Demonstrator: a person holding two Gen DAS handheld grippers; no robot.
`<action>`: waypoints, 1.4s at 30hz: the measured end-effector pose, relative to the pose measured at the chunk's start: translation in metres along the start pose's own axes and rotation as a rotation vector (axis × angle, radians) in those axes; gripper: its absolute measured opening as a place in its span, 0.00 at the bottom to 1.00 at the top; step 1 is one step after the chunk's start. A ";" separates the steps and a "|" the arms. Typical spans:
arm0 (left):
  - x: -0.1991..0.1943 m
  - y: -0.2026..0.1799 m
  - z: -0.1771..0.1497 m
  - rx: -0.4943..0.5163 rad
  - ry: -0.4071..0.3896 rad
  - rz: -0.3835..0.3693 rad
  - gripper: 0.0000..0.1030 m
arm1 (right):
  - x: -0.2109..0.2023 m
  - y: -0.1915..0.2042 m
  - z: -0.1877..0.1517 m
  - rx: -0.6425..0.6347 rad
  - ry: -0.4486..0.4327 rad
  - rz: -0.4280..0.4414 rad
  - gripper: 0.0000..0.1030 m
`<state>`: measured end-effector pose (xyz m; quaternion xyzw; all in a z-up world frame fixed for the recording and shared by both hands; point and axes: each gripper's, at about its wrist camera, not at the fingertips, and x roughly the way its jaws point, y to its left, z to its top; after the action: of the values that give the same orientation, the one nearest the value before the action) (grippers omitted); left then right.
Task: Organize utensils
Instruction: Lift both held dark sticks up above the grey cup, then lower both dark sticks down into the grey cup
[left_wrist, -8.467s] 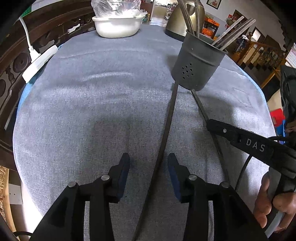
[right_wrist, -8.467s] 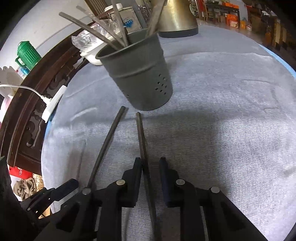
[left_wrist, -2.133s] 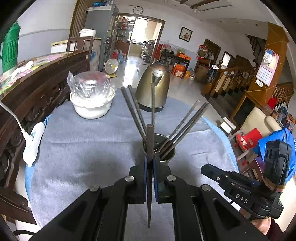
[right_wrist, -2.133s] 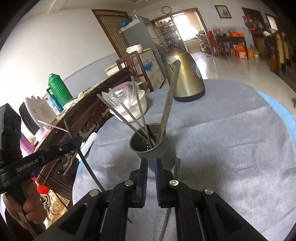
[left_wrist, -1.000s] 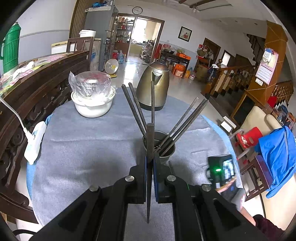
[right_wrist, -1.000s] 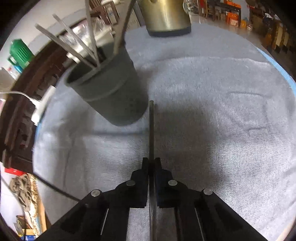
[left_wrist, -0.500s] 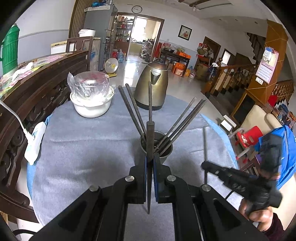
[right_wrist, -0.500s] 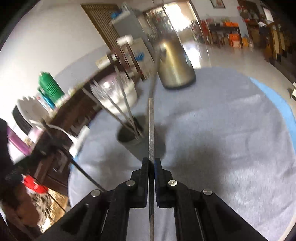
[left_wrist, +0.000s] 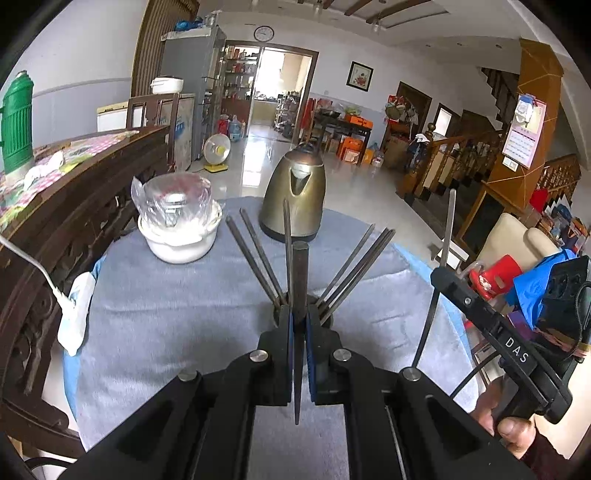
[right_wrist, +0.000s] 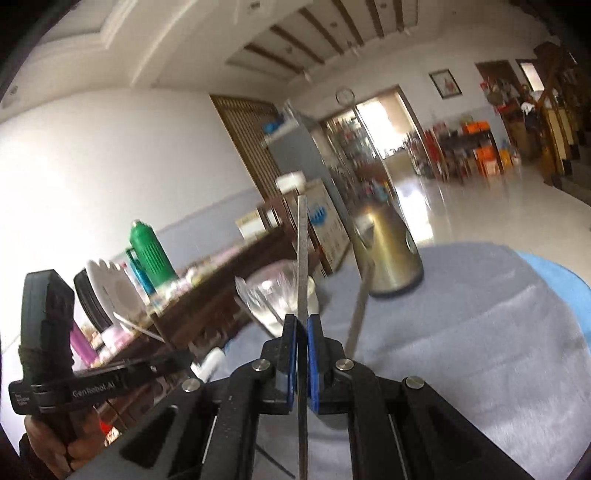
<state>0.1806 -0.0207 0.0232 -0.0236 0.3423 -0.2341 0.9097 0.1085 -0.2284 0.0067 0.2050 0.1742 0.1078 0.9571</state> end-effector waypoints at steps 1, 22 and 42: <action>-0.001 -0.001 0.002 0.001 -0.004 -0.001 0.06 | 0.002 0.001 0.002 0.000 -0.021 0.011 0.06; -0.038 -0.011 0.062 0.067 -0.159 0.013 0.06 | 0.046 0.014 0.018 -0.048 -0.143 0.020 0.06; -0.004 -0.005 0.076 0.051 -0.172 0.003 0.06 | 0.093 0.009 0.031 -0.090 -0.194 -0.085 0.06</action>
<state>0.2240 -0.0324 0.0851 -0.0201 0.2567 -0.2385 0.9364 0.2040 -0.2051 0.0102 0.1639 0.0843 0.0547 0.9813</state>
